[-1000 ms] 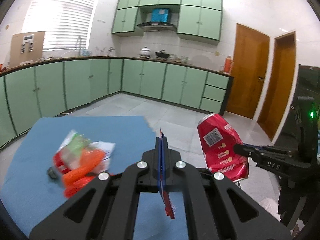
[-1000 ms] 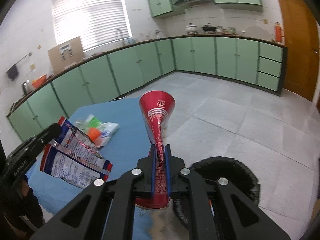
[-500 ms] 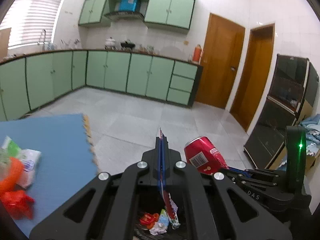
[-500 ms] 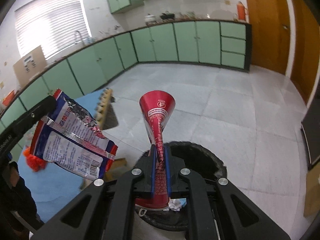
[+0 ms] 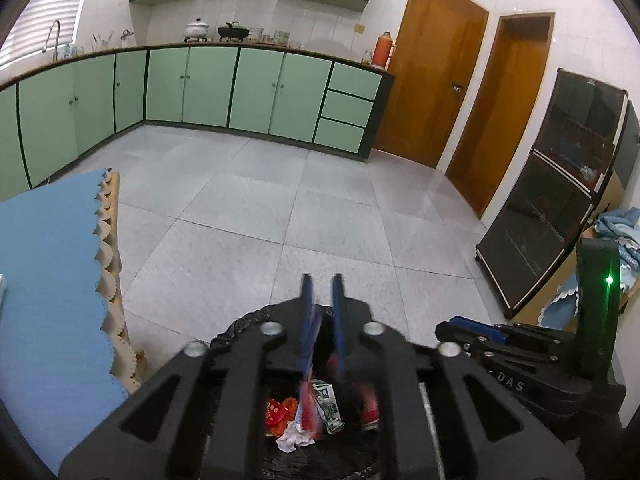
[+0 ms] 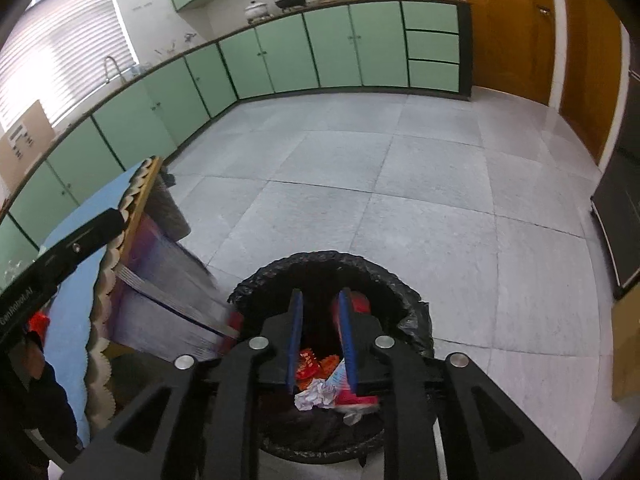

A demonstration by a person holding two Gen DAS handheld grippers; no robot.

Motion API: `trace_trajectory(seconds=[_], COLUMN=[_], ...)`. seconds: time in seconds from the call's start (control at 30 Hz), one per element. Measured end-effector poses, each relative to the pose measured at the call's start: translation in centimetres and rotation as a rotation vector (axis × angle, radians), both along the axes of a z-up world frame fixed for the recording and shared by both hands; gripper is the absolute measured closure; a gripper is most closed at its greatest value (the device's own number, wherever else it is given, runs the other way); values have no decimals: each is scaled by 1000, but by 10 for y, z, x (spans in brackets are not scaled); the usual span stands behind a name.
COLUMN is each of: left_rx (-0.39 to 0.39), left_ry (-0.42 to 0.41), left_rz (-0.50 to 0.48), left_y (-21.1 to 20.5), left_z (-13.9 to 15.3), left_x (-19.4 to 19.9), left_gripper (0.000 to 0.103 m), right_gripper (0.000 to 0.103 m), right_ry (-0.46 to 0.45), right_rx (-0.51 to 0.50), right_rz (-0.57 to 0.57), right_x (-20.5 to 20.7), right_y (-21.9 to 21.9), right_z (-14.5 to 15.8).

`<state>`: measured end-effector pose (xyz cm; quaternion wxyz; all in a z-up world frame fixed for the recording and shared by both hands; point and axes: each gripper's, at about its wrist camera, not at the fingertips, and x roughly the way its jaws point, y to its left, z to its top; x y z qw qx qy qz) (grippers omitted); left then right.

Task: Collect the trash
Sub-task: 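Carry the wrapper and red can over the bin and open both tools, then return both tools to the remaining trash on the table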

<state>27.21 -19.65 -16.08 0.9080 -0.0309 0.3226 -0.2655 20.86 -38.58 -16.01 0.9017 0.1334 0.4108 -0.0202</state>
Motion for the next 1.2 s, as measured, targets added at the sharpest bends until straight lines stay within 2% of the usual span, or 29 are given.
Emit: trace_trajectory(seconds=[0.07, 0.1, 0.37, 0.53, 0.73, 0.87, 1.0, 1.2], left_rx=[-13, -15, -44, -53, -16, 10, 77, 137], left_ry=[-12, -16, -40, -77, -127, -131, -147, -150], left_rz=[1, 1, 27, 88, 189, 270, 367, 481], left_y=[3, 4, 22, 55, 105, 144, 187, 241], left_z=[3, 5, 27, 45, 63, 68, 69, 71], left_x=[-2, -2, -6, -23, -47, -64, -81, -101], left_gripper=[63, 60, 50, 42, 36, 35, 34, 32], right_gripper=[74, 68, 40, 18, 7, 6, 6, 6], right_ry=[-6, -10, -66, -114, -198, -260, -300, -310], right_rx=[-6, -11, -54, -78, -94, -87, -85, -49], right_rz=[-10, -15, -48, -47, -4, 45, 113, 210], right_x=[-3, -5, -21, -29, -38, -42, -41, -36], right_y=[-1, -2, 2, 13, 46, 78, 119, 177], right_z=[2, 3, 25, 45, 71, 82, 86, 80])
